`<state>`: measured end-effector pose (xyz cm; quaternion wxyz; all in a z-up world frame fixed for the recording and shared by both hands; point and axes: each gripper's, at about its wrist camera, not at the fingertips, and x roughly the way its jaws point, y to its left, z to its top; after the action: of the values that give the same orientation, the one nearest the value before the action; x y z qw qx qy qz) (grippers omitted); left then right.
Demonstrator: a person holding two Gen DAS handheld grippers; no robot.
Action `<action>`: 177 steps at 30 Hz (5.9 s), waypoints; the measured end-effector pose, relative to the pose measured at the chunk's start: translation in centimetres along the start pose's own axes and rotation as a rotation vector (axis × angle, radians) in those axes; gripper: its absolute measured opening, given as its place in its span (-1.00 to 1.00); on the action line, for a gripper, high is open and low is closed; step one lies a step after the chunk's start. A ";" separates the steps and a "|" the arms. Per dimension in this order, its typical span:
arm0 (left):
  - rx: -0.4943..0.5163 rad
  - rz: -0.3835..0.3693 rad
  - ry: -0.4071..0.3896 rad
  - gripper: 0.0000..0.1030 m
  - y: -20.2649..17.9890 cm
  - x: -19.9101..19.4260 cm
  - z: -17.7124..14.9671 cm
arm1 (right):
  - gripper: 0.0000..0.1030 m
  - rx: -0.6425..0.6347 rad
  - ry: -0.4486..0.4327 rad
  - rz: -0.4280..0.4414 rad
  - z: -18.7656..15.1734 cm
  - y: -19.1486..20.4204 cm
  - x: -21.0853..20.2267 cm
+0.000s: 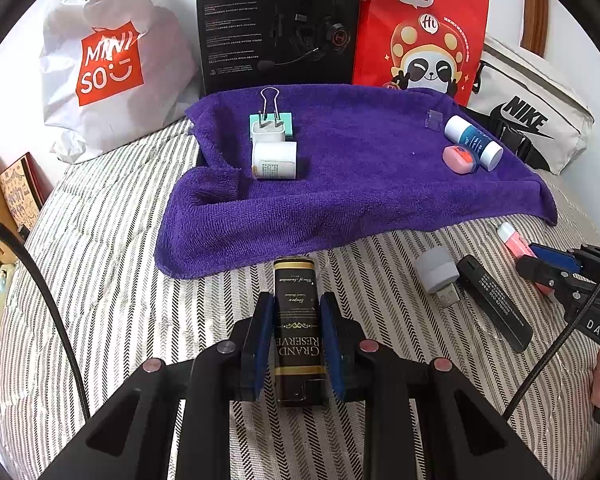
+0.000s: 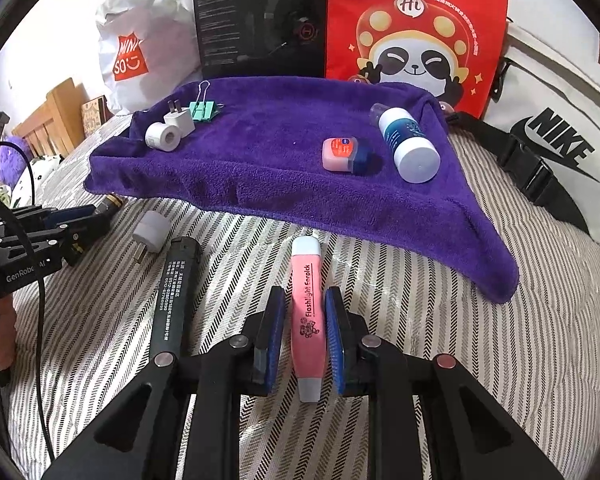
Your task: Organize rigid objects
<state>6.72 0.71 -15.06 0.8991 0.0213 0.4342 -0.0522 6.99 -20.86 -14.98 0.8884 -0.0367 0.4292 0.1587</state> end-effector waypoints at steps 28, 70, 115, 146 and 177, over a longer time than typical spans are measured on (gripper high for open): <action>-0.045 -0.082 0.017 -0.57 0.6 -2.2 1.8 | -0.68 0.028 -0.013 0.044 1.4 -1.2 -2.2; -0.041 -0.140 0.055 -0.57 -0.7 7.0 11.7 | -0.68 0.052 -0.094 0.053 11.7 -4.4 0.9; 0.010 -0.149 0.100 -0.30 -1.5 7.4 11.1 | -0.68 0.021 0.000 0.034 14.1 -4.1 6.9; 0.001 -0.122 0.052 -0.03 -0.5 3.4 10.5 | -0.68 -0.047 0.072 0.021 16.3 -3.9 10.6; -0.044 -0.166 0.041 0.02 0.3 -1.4 6.1 | -0.33 0.120 -0.032 0.000 10.4 -5.2 0.0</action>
<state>10.63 0.62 -10.18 0.8828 -0.0336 0.4538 -0.1166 16.45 -23.71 -8.79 0.8957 0.0193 0.4236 0.1335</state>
